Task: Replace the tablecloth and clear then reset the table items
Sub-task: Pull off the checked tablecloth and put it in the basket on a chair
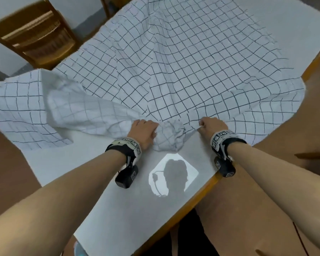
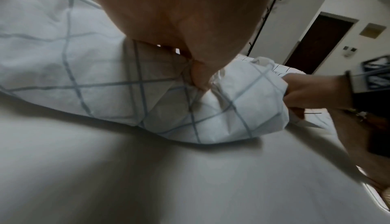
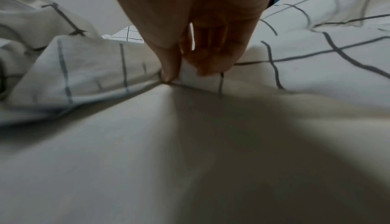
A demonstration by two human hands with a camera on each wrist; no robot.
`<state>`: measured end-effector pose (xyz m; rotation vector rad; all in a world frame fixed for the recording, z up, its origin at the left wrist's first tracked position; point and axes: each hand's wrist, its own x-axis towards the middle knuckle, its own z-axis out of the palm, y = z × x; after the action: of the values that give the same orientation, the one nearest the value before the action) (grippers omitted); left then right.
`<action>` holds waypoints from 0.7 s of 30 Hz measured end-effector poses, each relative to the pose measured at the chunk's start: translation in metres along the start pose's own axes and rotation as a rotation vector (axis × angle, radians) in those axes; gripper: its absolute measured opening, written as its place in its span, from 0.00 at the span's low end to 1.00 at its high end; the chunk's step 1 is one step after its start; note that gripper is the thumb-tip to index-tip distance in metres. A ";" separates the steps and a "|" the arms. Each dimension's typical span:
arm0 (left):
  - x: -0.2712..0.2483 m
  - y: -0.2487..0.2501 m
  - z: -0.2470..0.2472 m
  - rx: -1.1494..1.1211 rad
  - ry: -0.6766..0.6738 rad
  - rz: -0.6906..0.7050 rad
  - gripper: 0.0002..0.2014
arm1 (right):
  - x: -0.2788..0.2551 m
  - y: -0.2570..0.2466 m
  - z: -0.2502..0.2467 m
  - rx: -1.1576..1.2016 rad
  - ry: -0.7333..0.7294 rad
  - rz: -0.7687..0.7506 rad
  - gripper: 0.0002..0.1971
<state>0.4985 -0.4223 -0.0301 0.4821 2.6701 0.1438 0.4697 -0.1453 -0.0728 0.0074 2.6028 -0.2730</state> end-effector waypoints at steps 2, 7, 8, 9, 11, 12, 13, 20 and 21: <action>-0.015 0.007 0.000 -0.036 -0.030 0.036 0.14 | 0.014 -0.015 -0.014 -0.020 -0.062 -0.029 0.09; -0.046 0.018 0.011 -0.134 0.053 0.083 0.06 | 0.028 -0.094 -0.064 -0.097 -0.038 -0.179 0.12; -0.048 0.018 0.012 -0.147 0.060 0.090 0.07 | 0.026 -0.109 -0.064 -0.097 -0.048 -0.211 0.15; -0.049 0.017 0.014 -0.158 0.061 0.093 0.09 | 0.021 -0.122 -0.062 -0.073 -0.067 -0.258 0.15; -0.047 0.012 0.014 -0.188 0.050 0.076 0.09 | 0.007 -0.139 -0.048 -0.004 -0.128 -0.371 0.13; -0.044 0.009 0.014 -0.205 0.043 0.060 0.09 | -0.001 -0.141 -0.041 0.017 -0.168 -0.408 0.15; -0.042 0.005 0.014 -0.230 0.040 0.042 0.11 | -0.008 -0.140 -0.036 0.031 -0.219 -0.427 0.20; -0.022 -0.014 0.011 -0.504 0.081 -0.220 0.16 | -0.044 -0.103 -0.020 -0.059 -0.231 -0.521 0.55; -0.018 -0.014 0.010 -0.501 0.077 -0.220 0.17 | -0.044 -0.102 -0.014 -0.035 -0.205 -0.520 0.51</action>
<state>0.5141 -0.4417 -0.0347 0.0236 2.6021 0.7511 0.4950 -0.2404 -0.0189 -0.6794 2.3635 -0.3859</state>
